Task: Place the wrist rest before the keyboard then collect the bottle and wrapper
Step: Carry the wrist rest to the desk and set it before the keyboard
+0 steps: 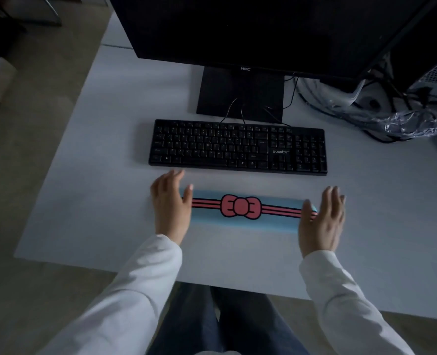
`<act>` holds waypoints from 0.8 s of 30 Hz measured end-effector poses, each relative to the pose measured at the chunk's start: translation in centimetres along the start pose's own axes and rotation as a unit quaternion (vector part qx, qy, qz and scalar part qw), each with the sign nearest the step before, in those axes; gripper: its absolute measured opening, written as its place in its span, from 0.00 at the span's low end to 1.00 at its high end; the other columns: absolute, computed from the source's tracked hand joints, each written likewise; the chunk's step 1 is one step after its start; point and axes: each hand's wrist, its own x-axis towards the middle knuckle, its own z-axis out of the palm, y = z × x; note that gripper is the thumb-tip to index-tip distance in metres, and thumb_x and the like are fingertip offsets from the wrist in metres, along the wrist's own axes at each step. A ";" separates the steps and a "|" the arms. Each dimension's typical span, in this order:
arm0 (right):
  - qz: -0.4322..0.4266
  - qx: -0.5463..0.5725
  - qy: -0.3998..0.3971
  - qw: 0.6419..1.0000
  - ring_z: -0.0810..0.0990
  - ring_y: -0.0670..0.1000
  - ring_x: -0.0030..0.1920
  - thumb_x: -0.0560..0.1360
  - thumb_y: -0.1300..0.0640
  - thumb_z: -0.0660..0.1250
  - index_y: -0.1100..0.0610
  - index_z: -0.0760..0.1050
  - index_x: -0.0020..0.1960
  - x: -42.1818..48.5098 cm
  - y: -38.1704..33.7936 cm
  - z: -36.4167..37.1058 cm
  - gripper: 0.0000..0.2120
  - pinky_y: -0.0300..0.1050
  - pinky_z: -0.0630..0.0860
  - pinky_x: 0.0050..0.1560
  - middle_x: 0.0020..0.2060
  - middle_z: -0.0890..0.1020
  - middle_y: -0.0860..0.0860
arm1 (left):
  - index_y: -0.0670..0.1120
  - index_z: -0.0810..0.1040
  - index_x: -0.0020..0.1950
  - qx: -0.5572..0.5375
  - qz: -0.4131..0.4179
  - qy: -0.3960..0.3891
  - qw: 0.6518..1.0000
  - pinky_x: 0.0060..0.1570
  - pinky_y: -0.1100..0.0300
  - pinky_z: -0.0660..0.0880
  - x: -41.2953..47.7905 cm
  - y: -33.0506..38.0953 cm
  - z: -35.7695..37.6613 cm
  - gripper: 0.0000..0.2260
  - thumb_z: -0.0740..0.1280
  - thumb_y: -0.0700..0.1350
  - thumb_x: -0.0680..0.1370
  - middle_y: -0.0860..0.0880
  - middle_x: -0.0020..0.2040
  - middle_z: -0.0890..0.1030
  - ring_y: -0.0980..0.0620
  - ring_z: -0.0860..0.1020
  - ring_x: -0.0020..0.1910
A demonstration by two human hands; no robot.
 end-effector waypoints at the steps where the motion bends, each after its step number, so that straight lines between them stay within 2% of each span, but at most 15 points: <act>1: -0.041 -0.018 -0.007 0.999 0.50 0.59 0.76 0.76 0.49 0.51 0.64 0.56 0.73 -0.3 -0.4 0.6 0.30 0.51 0.48 0.75 0.75 0.57 0.61 | 0.37 0.76 0.60 0.002 0.034 -0.007 0.999 0.62 0.56 0.60 -0.4 0.6 0.7 0.20 0.59 0.47 0.74 0.35 0.60 0.78 0.33 0.75 0.61; 3: -0.104 -0.047 -0.020 0.993 0.44 0.55 0.75 0.76 0.49 0.49 0.63 0.53 0.74 -0.8 -1.5 2.0 0.30 0.44 0.38 0.75 0.75 0.52 0.58 | 0.39 0.73 0.64 0.005 0.082 -0.040 0.996 0.67 0.53 0.61 -1.3 2.3 2.0 0.20 0.58 0.46 0.75 0.37 0.66 0.75 0.36 0.71 0.66; 5: -0.159 -0.062 -0.028 0.985 0.42 0.50 0.75 0.77 0.52 0.51 0.62 0.53 0.74 -1.5 -2.5 3.8 0.28 0.40 0.34 0.74 0.75 0.53 0.57 | 0.43 0.72 0.66 0.026 0.123 -0.064 0.990 0.68 0.50 0.63 -2.2 3.8 3.7 0.19 0.58 0.46 0.76 0.40 0.68 0.73 0.39 0.70 0.69; 7: -0.208 -0.077 -0.050 0.974 0.36 0.46 0.75 0.79 0.52 0.49 0.62 0.52 0.73 -2.2 -3.1 6.1 0.26 0.42 0.36 0.74 0.74 0.55 0.56 | 0.44 0.72 0.66 0.058 0.154 -0.089 0.982 0.69 0.50 0.59 -3.0 4.6 5.9 0.19 0.57 0.45 0.76 0.43 0.68 0.74 0.41 0.71 0.69; 9: -0.246 -0.102 -0.071 0.961 0.34 0.43 0.75 0.80 0.51 0.43 0.61 0.54 0.73 -2.7 -3.1 8.1 0.24 0.45 0.40 0.74 0.73 0.61 0.55 | 0.44 0.73 0.65 0.088 0.166 -0.104 0.977 0.69 0.52 0.55 -3.8 4.4 8.0 0.18 0.57 0.44 0.76 0.44 0.68 0.75 0.43 0.70 0.69; 11: -0.266 -0.132 -0.085 0.951 0.39 0.44 0.76 0.80 0.52 0.41 0.60 0.58 0.71 -2.8 -2.5 9.3 0.23 0.46 0.45 0.74 0.71 0.68 0.56 | 0.43 0.72 0.66 0.112 0.169 -0.108 0.973 0.71 0.54 0.51 -4.3 3.5 9.3 0.19 0.58 0.43 0.76 0.45 0.68 0.75 0.47 0.66 0.71; 12: -0.276 -0.140 -0.086 0.947 0.45 0.46 0.77 0.80 0.53 0.41 0.60 0.60 0.70 -2.8 -2.2 9.4 0.23 0.46 0.47 0.74 0.70 0.70 0.56 | 0.43 0.71 0.67 0.124 0.181 -0.104 0.970 0.72 0.55 0.50 -4.4 2.9 9.5 0.19 0.57 0.43 0.76 0.46 0.68 0.74 0.49 0.64 0.71; 14: -0.295 -0.141 -0.081 0.941 0.54 0.47 0.75 0.80 0.53 0.43 0.61 0.64 0.69 -2.5 -1.8 9.5 0.23 0.46 0.50 0.74 0.68 0.72 0.56 | 0.44 0.69 0.68 0.160 0.214 -0.100 0.958 0.72 0.54 0.50 -4.3 1.9 9.8 0.19 0.54 0.45 0.78 0.47 0.69 0.73 0.50 0.62 0.71; 17: -0.313 -0.140 -0.083 0.936 0.60 0.48 0.72 0.80 0.52 0.44 0.61 0.66 0.68 -2.2 -1.6 9.0 0.23 0.45 0.52 0.73 0.68 0.73 0.55 | 0.45 0.67 0.70 0.188 0.232 -0.103 0.949 0.72 0.54 0.51 -4.1 1.5 9.8 0.20 0.48 0.48 0.80 0.47 0.70 0.72 0.50 0.62 0.71; 21: -0.293 -0.148 -0.108 0.939 0.61 0.50 0.71 0.79 0.51 0.44 0.61 0.66 0.69 -1.7 -0.7 8.0 0.25 0.45 0.52 0.73 0.69 0.71 0.56 | 0.47 0.63 0.72 0.209 0.219 -0.100 0.948 0.71 0.53 0.53 -3.9 0.7 9.0 0.21 0.48 0.49 0.80 0.49 0.72 0.67 0.51 0.60 0.72; 24: -0.278 -0.163 -0.120 0.939 0.61 0.51 0.71 0.79 0.50 0.43 0.61 0.65 0.70 -1.3 0.1 7.2 0.27 0.45 0.51 0.73 0.69 0.71 0.56 | 0.48 0.59 0.73 0.210 0.205 -0.086 0.952 0.72 0.54 0.52 -3.6 -1.3 7.9 0.22 0.48 0.49 0.80 0.50 0.74 0.63 0.55 0.51 0.76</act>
